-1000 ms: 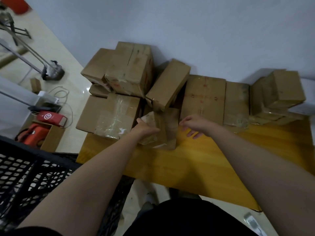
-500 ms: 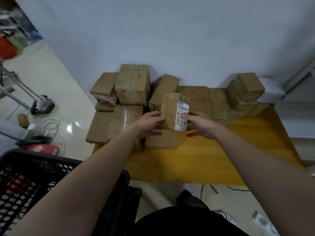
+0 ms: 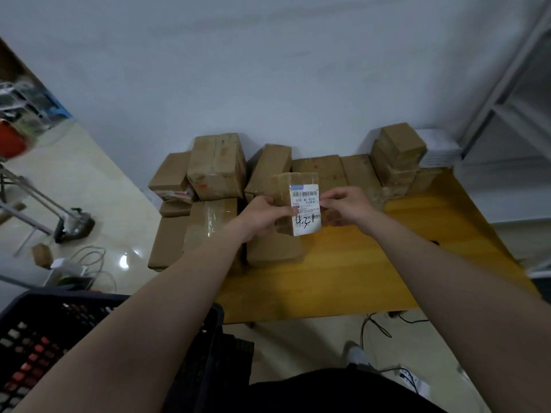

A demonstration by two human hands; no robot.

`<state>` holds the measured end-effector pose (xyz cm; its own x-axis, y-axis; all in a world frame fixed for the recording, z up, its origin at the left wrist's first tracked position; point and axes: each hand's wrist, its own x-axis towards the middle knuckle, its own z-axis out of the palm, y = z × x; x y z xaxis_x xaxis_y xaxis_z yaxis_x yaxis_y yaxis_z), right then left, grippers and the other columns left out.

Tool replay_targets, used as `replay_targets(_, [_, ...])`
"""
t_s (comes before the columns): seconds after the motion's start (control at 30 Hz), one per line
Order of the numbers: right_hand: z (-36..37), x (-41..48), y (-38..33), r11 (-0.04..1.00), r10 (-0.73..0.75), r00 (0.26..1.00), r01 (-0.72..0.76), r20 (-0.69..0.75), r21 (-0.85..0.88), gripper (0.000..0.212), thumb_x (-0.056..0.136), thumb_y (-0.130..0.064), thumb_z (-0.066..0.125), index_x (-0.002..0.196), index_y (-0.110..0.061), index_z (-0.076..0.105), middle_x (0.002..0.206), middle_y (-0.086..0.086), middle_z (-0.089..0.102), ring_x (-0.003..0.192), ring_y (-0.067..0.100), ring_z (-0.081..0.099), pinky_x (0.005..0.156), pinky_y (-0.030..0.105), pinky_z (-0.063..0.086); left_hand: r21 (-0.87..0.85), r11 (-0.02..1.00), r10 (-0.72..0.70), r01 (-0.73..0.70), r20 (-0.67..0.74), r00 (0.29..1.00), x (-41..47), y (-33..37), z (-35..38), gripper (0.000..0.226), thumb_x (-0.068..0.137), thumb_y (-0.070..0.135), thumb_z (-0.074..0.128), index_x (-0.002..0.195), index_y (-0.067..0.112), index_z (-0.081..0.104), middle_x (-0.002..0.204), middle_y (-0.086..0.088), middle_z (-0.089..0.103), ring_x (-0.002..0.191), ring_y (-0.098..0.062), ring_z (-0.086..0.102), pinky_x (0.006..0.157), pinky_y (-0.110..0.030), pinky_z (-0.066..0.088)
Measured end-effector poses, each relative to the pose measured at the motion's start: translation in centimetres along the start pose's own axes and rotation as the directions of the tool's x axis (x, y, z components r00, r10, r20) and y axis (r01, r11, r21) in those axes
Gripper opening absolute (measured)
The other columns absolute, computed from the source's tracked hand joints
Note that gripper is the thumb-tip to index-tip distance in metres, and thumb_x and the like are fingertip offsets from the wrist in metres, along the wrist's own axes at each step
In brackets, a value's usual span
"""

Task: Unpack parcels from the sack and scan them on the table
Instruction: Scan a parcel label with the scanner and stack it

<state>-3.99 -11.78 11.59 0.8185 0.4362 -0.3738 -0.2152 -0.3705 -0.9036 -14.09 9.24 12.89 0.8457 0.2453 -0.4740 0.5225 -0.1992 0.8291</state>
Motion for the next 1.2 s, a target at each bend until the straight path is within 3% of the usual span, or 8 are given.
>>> replay_targets(0.13, [-4.3, 0.7, 2.4, 0.995, 0.055, 0.998, -0.058, -0.036, -0.080, 0.007, 0.098, -0.019, 0.069, 0.103, -0.020, 0.073, 0.089, 0.003, 0.079, 0.065, 0.021, 0.075, 0.062, 0.032, 0.057, -0.005, 0.999, -0.036, 0.036, 0.033, 0.999, 2.2, 0.9, 3.8, 0.051, 0.078, 0.037, 0.088, 0.120, 0.031, 0.060, 0.087, 0.016, 0.077, 0.085, -0.006, 0.073, 0.069, -0.026, 0.058])
replay_targets(0.27, [-9.3, 2.2, 6.1, 0.984, 0.159, 0.982, -0.165, -0.100, -0.064, 0.012, 0.097, -0.016, 0.065, 0.104, -0.022, 0.072, 0.090, 0.002, 0.078, 0.063, 0.020, 0.074, 0.059, 0.031, 0.057, -0.142, 0.983, -0.112, 0.119, 0.059, 0.992, 5.2, 1.3, 8.6, 0.095, 0.058, 0.033, 0.096, 0.139, 0.011, 0.050, 0.120, -0.003, 0.072, 0.106, -0.023, 0.072, 0.084, -0.044, 0.063])
replay_targets(0.37, [-12.9, 3.9, 8.4, 0.971, 0.214, 0.961, -0.229, -0.177, -0.070, 0.017, 0.095, -0.013, 0.064, 0.095, -0.029, 0.070, 0.093, 0.000, 0.076, 0.068, 0.019, 0.071, 0.059, 0.031, 0.055, -0.143, 0.976, -0.152, 0.162, 0.078, 0.985, 7.9, 1.3, 12.2, 0.075, 0.067, 0.034, 0.093, 0.131, 0.016, 0.059, 0.121, -0.001, 0.073, 0.104, -0.022, 0.073, 0.070, -0.034, 0.062])
replay_targets(0.5, [-17.7, 7.2, 13.4, 0.921, 0.339, 0.897, -0.378, -0.284, -0.093, 0.023, 0.095, -0.011, 0.058, 0.110, -0.027, 0.066, 0.093, 0.008, 0.070, 0.074, 0.026, 0.063, 0.060, 0.036, 0.052, -0.072, 0.968, -0.226, 0.240, 0.162, 0.960, 12.0, 0.9, 16.7, 0.065, 0.079, 0.030, 0.088, 0.135, 0.017, 0.058, 0.128, -0.004, 0.070, 0.112, -0.026, 0.070, 0.089, -0.044, 0.062])
replay_targets(0.73, [-23.1, 9.8, 23.0, 0.631, 0.662, 0.644, -0.755, -0.383, -0.179, 0.071, 0.099, -0.031, 0.061, 0.156, -0.008, 0.025, 0.156, 0.020, 0.033, 0.134, 0.044, 0.043, 0.108, 0.054, 0.045, -0.049, 0.925, -0.367, 0.378, 0.146, 0.919, 16.5, 0.2, 22.8, 0.079, 0.081, 0.024, 0.087, 0.145, 0.012, 0.042, 0.134, -0.012, 0.064, 0.118, -0.029, 0.066, 0.099, -0.050, 0.057])
replay_targets(0.93, [-23.8, 10.4, 27.6, 0.588, 0.733, 0.637, -0.770, -0.238, -0.248, 0.052, 0.097, -0.010, 0.057, 0.146, 0.000, 0.043, 0.090, 0.013, 0.051, 0.070, 0.025, 0.050, 0.051, 0.034, 0.037, -0.024, 0.883, -0.462, 0.468, 0.122, 0.878, 18.2, -1.9, 24.7, 0.071, 0.082, 0.025, 0.088, 0.138, 0.014, 0.045, 0.131, -0.011, 0.065, 0.116, -0.028, 0.067, 0.099, -0.050, 0.057])
replay_targets(1.1, [-23.5, 10.3, 29.0, 0.685, 0.721, 0.693, -0.716, -0.018, -0.139, 0.057, 0.090, -0.010, 0.076, 0.141, -0.012, 0.051, 0.123, 0.014, 0.060, 0.107, 0.035, 0.059, 0.084, 0.045, 0.052, -0.091, 0.853, -0.503, 0.513, 0.116, 0.857, 18.6, -3.5, 25.2, 0.080, 0.081, 0.023, 0.087, 0.144, 0.013, 0.040, 0.132, -0.012, 0.065, 0.117, -0.030, 0.067, 0.101, -0.051, 0.056])
replay_targets(1.2, [-22.9, 9.9, 27.6, 0.725, 0.684, 0.716, -0.688, 0.144, -0.020, 0.048, 0.086, -0.020, 0.082, 0.127, -0.022, 0.056, 0.103, 0.007, 0.064, 0.087, 0.026, 0.062, 0.071, 0.041, 0.051, -0.149, 0.847, -0.505, 0.510, 0.074, 0.860, 18.4, -3.9, 25.0, 0.079, 0.082, 0.023, 0.087, 0.144, 0.013, 0.039, 0.134, -0.013, 0.064, 0.118, -0.029, 0.066, 0.101, -0.051, 0.056])
